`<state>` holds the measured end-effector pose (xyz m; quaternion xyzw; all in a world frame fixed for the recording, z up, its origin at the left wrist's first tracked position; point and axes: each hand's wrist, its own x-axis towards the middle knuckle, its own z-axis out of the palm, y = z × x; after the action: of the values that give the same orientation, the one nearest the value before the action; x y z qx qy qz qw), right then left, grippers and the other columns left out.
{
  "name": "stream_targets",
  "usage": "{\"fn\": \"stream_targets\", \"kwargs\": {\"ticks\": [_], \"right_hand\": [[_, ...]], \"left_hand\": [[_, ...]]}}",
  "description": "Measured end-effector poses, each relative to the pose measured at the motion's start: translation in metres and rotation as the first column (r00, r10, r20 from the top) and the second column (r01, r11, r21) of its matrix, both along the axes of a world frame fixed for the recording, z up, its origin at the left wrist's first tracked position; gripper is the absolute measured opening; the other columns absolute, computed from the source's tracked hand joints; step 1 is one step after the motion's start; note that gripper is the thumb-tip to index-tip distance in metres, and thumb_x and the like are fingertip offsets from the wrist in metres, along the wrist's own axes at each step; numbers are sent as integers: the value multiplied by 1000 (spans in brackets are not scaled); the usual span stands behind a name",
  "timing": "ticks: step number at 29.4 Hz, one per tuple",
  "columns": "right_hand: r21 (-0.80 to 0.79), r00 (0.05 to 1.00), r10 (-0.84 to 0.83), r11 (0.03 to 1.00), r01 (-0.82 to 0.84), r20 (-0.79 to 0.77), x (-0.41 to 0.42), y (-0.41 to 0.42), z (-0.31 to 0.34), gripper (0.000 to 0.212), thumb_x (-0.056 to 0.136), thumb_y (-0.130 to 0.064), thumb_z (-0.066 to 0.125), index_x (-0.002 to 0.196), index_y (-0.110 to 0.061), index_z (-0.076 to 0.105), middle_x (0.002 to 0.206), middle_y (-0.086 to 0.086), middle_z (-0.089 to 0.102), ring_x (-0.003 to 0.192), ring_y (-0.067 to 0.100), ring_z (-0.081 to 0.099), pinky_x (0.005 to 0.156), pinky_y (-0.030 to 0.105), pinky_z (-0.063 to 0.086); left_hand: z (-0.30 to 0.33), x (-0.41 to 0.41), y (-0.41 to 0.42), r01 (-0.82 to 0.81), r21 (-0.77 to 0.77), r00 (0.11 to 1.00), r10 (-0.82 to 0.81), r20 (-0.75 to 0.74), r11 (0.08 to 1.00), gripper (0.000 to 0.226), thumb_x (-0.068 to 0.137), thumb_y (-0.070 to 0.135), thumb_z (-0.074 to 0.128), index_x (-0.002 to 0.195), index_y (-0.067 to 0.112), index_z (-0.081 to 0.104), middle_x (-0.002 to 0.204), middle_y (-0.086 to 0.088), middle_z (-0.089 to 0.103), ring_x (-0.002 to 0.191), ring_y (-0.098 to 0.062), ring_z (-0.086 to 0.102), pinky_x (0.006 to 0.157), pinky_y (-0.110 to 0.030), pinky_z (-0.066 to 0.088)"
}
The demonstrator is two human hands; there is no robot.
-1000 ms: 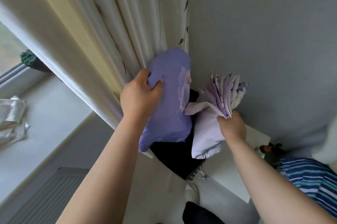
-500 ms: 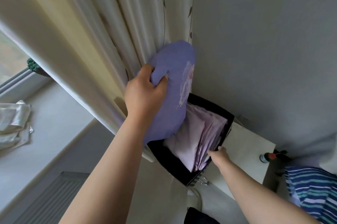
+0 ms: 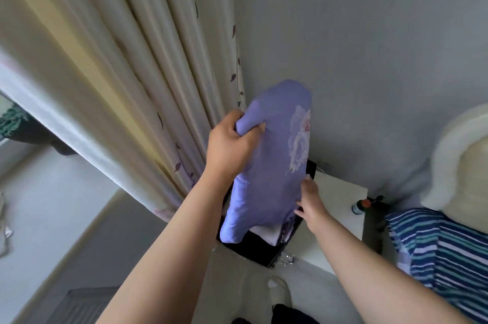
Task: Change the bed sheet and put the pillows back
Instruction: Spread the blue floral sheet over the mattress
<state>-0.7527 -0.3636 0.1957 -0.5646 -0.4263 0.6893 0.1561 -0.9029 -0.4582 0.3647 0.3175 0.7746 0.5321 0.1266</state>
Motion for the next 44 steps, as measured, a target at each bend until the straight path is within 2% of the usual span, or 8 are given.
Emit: {"fn": "stream_targets", "kwargs": {"ticks": [6, 15, 17, 21, 25, 30, 40, 44], "right_hand": [[273, 967, -255, 932, 239, 22, 67, -20, 27, 63, 98, -57, 17, 151, -22, 19, 157, -1, 19, 144, 17, 18, 114, 34, 12], [5, 746, -580, 789, 615, -328, 169, -82, 61, 62, 101, -51, 18, 137, -8, 44, 140, 13, 49, 131, 25, 44, 109, 31, 33], [-20, 581, -742, 622, 783, -334, 274, -156, 73, 53, 103, -44, 21, 125, -7, 52, 131, 14, 54, 124, 27, 50, 109, 36, 35], [-75, 595, -748, 639, 766, -295, 312, -181, 76, 38, 101, -45, 32, 92, -18, 57, 99, 3, 60, 81, 16, 57, 78, 29, 45], [-136, 534, -792, 588, 797, -297, 363, -216, 75, 27, 98, -38, 45, 87, -18, 57, 78, 1, 55, 68, 13, 52, 54, 23, 47], [-12, 518, -837, 528, 849, -177, 447, -249, 79, 20, 99, -24, 41, 86, -18, 56, 77, 0, 55, 65, 14, 52, 61, 28, 44], [127, 464, -877, 450, 884, -127, 629, -314, 118, 16, 94, -15, 50, 103, -9, 63, 81, 14, 63, 71, 23, 59, 62, 29, 48], [120, 394, -893, 376, 919, -216, 665, -328, 129, 25, 93, -7, 48, 68, -13, 50, 45, 0, 46, 45, 13, 45, 41, 19, 39]], "left_hand": [[11, 34, -17, 406, 80, 912, -409, 27, 910, 32, 76, 38, 66, 62, 20, 44, 56, 15, 40, 56, -7, 38, 50, -17, 34], [2, 102, -43, 714, 129, 659, -722, 210, 688, 39, 75, 51, 66, 57, 22, 47, 60, 10, 47, 57, -10, 47, 55, -21, 40], [17, 190, -65, 883, 104, 424, -874, 237, 457, 39, 73, 55, 67, 59, 22, 52, 60, 9, 53, 57, -11, 51, 55, -20, 43], [21, 217, -61, 885, 156, 378, -873, 307, 438, 50, 74, 51, 68, 70, 3, 54, 66, -1, 57, 60, -15, 54, 57, -24, 46], [23, 282, -70, 939, 149, 243, -902, 356, 311, 32, 82, 39, 64, 54, 26, 58, 55, 13, 55, 52, -7, 53, 52, -15, 42], [20, 376, -74, 958, 193, 125, -912, 392, 214, 30, 82, 39, 64, 69, 14, 53, 62, 3, 52, 59, -13, 50, 55, -18, 43], [-8, 562, -83, 952, 86, 248, -908, 338, 293, 17, 86, 22, 65, 73, 22, 55, 65, 8, 55, 59, -8, 50, 58, -20, 42], [-17, 631, -99, 966, -54, 258, -924, 282, 254, 19, 90, 23, 60, 103, 17, 47, 82, -6, 53, 70, -19, 49, 73, -40, 48]]}}
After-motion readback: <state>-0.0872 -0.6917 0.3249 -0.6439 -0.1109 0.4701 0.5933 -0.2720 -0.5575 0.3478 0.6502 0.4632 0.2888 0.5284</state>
